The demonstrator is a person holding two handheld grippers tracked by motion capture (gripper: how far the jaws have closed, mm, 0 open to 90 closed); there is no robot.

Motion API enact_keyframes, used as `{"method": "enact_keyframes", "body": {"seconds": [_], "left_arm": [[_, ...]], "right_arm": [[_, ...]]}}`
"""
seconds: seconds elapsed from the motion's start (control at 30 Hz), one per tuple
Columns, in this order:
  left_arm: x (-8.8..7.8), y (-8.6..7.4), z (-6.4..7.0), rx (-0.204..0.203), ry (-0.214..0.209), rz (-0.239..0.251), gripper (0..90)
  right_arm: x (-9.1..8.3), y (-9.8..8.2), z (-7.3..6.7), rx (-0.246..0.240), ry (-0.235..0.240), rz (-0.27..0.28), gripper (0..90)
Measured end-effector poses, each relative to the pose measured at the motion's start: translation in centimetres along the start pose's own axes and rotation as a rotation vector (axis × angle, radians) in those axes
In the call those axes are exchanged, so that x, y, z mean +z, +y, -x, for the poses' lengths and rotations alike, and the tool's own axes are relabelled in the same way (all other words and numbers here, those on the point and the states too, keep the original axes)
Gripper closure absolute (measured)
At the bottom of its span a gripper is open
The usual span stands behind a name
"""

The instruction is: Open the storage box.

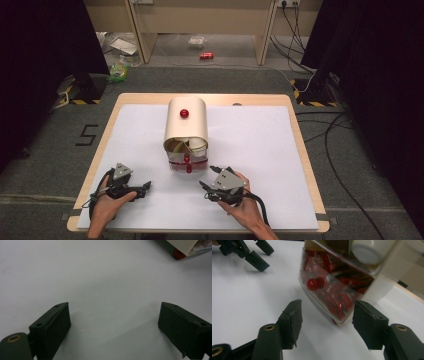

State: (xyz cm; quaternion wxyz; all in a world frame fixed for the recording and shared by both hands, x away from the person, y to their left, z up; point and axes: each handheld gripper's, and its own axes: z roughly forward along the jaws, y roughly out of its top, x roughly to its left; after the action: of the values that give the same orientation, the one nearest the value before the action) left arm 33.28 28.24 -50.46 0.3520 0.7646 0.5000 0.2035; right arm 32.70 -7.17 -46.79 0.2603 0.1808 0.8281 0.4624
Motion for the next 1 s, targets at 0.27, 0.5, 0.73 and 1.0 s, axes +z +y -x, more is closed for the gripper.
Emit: {"method": "enact_keyframes", "body": {"seconds": [0.27, 0.5, 0.73, 1.0], "left_arm": [[0.0, 0.0, 0.0, -0.001, -0.002, 0.0, 9.9], [0.0, 0.0, 0.0, -0.001, -0.003, 0.0, 9.8], [0.0, 0.0, 0.0, 0.001, -0.006, 0.0, 8.9], [0.0, 0.0, 0.0, 0.0, -0.007, -0.001, 9.0]], "right_arm": [[0.8, 0.7, -0.7, -0.1, -0.005, 0.029, 45.9], [1.6, 1.5, -1.4, -0.19, -0.019, 0.043, 46.9], [2.7, 1.8, -2.2, -0.281, -0.033, 0.042, 45.0], [3.5, 1.8, -2.6, -0.383, -0.086, 0.04, 43.8]]}}
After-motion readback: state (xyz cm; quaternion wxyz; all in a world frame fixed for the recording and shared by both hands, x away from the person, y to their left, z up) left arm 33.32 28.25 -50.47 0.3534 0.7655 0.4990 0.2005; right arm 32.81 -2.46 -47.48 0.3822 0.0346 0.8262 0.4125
